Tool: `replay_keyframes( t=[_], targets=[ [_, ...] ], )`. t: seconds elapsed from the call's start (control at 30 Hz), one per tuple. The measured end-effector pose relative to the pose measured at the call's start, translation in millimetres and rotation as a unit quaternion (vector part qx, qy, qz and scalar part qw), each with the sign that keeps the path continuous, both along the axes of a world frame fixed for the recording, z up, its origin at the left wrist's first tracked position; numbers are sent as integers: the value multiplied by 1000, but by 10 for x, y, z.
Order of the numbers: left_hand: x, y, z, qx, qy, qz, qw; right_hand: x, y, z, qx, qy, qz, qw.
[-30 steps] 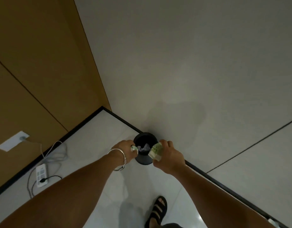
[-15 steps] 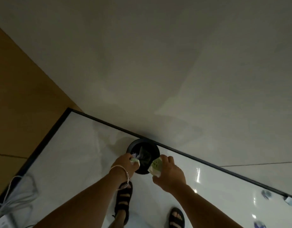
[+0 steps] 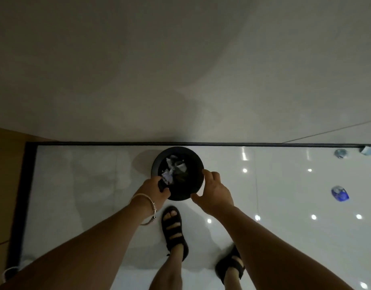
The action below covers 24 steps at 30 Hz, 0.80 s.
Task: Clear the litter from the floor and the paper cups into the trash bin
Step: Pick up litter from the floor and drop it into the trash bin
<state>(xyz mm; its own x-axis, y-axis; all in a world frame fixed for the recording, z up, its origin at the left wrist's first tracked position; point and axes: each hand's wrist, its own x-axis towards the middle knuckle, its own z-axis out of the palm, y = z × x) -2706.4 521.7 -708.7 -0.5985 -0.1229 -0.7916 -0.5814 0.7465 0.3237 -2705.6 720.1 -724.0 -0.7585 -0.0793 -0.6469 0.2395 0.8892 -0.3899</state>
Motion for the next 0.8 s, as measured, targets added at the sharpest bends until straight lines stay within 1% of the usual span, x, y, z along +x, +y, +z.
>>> replay_keyframes(
  t=[0.1, 0.2, 0.33, 0.47, 0.53, 0.67, 0.73, 0.8],
  targets=[
    [-43, 102, 137, -14, -2, -43, 999, 116, 215, 129, -2, 5, -40, 999],
    [-186, 382, 366, -10, 49, -90, 995, 174, 528, 320, 4, 14, -87, 996],
    [-354, 982, 727, -15, 103, -160, 982, 275, 1047, 661, 13, 42, -151, 988],
    [-296, 1774, 1118, -8, 138, -240, 961, 513, 1643, 1056, 16, 75, -210, 975],
    [-132, 2209, 1321, -10, 149, -286, 947, 718, 1987, 1242, 21, 82, -235, 968],
    [296, 3213, 1709, -30, 151, -396, 905, 1323, 2861, 1642, 31, 99, -289, 952],
    [574, 3771, 1926, -19, 148, -431, 890, 1744, 3357, 1840, 43, 98, -329, 938],
    [920, 4442, 2173, -1, 156, -476, 865, 2278, 3926, 2066, 56, 98, -387, 915]
  ],
)
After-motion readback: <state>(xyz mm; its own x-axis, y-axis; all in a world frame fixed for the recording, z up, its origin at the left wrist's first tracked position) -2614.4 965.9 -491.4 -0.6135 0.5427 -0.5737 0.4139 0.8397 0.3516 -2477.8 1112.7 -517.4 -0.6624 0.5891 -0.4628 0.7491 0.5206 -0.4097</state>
